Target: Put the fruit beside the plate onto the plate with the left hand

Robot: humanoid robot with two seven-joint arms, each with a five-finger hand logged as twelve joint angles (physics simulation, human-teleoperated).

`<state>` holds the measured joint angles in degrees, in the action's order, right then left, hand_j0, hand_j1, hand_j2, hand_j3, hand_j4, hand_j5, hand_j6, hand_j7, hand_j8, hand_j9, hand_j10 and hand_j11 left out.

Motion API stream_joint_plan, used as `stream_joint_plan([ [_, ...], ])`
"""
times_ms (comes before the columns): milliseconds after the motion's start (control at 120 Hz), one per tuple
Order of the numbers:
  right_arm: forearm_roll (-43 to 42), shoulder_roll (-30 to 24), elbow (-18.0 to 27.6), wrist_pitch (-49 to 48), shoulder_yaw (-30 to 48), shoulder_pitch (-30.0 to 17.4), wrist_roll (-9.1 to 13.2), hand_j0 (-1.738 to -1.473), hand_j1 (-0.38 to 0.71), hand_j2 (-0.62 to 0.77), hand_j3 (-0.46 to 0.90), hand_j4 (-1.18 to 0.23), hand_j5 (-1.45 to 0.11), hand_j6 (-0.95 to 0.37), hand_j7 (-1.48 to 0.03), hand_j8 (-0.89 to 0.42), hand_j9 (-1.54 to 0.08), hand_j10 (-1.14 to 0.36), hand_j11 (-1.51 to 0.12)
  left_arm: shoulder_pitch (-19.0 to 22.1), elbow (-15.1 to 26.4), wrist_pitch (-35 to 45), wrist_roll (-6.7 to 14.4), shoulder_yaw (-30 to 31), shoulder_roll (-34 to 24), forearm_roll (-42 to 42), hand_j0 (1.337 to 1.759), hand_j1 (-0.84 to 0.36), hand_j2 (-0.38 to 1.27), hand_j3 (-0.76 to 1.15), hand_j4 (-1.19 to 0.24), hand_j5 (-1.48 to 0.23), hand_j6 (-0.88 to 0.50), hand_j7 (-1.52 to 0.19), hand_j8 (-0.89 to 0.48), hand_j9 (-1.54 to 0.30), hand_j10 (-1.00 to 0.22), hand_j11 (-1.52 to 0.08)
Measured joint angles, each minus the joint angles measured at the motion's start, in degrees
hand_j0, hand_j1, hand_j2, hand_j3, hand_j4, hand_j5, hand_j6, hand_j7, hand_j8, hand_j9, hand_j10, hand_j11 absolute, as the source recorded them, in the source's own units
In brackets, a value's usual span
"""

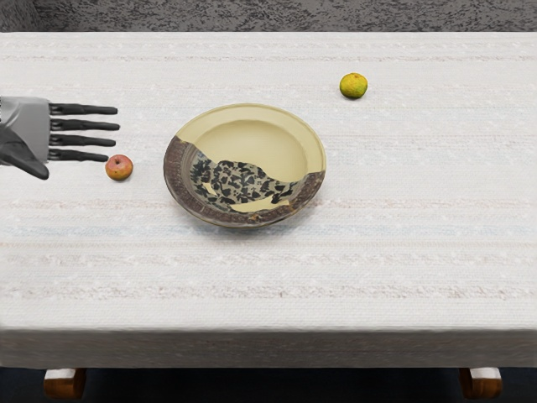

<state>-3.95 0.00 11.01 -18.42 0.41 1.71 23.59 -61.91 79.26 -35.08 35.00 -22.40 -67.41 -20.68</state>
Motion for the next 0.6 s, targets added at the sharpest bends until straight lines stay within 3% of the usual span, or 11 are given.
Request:
stream_joint_plan([
  [283, -0.09, 0.00, 0.13, -0.10, -0.25, 0.13, 0.13, -1.658, -0.35, 0.00, 0.00, 0.00, 0.00, 0.00, 0.00, 0.00, 0.00, 0.00, 0.00, -1.37, 1.84, -0.02, 0.00, -2.60, 0.22, 0.70, 1.658, 0.33, 0.00, 0.00, -0.01, -0.02, -0.01, -0.02, -0.01, -0.02, -0.01, -0.02],
  [375, -0.09, 0.00, 0.14, -0.06, -0.30, 0.13, 0.13, -1.658, -0.35, 0.00, 0.00, 0.00, 0.00, 0.00, 0.00, 0.00, 0.00, 0.00, 0.00, -5.69, 2.71, 0.00, 0.00, -5.72, 4.06, 14.82, 1.658, 0.33, 0.00, 0.00, -0.01, -0.02, -0.01, -0.02, -0.01, -0.02, -0.02, -0.02],
  [433, -0.09, 0.00, 0.14, -0.05, -0.31, 0.13, 0.14, -1.658, -0.35, 0.00, 0.00, 0.00, 0.00, 0.00, 0.00, 0.00, 0.00, 0.00, 0.00, -6.05, 5.30, 2.83, 0.00, -6.72, 7.77, 25.33, 1.658, 0.32, 0.00, 0.00, -0.02, -0.03, -0.02, -0.03, -0.02, -0.03, -0.02, -0.03],
  [600, -0.16, 0.00, 0.16, -0.02, -0.32, 0.42, 0.14, -1.658, -0.35, 0.00, 0.00, 0.00, 0.00, 0.00, 0.00, 0.00, 0.00, 0.00, 0.00, 2.78, 10.99, 19.25, 0.00, -7.21, 15.54, 55.28, 1.658, 0.32, 0.00, 0.00, -0.03, -0.03, -0.03, -0.03, -0.03, -0.03, -0.03, -0.03],
])
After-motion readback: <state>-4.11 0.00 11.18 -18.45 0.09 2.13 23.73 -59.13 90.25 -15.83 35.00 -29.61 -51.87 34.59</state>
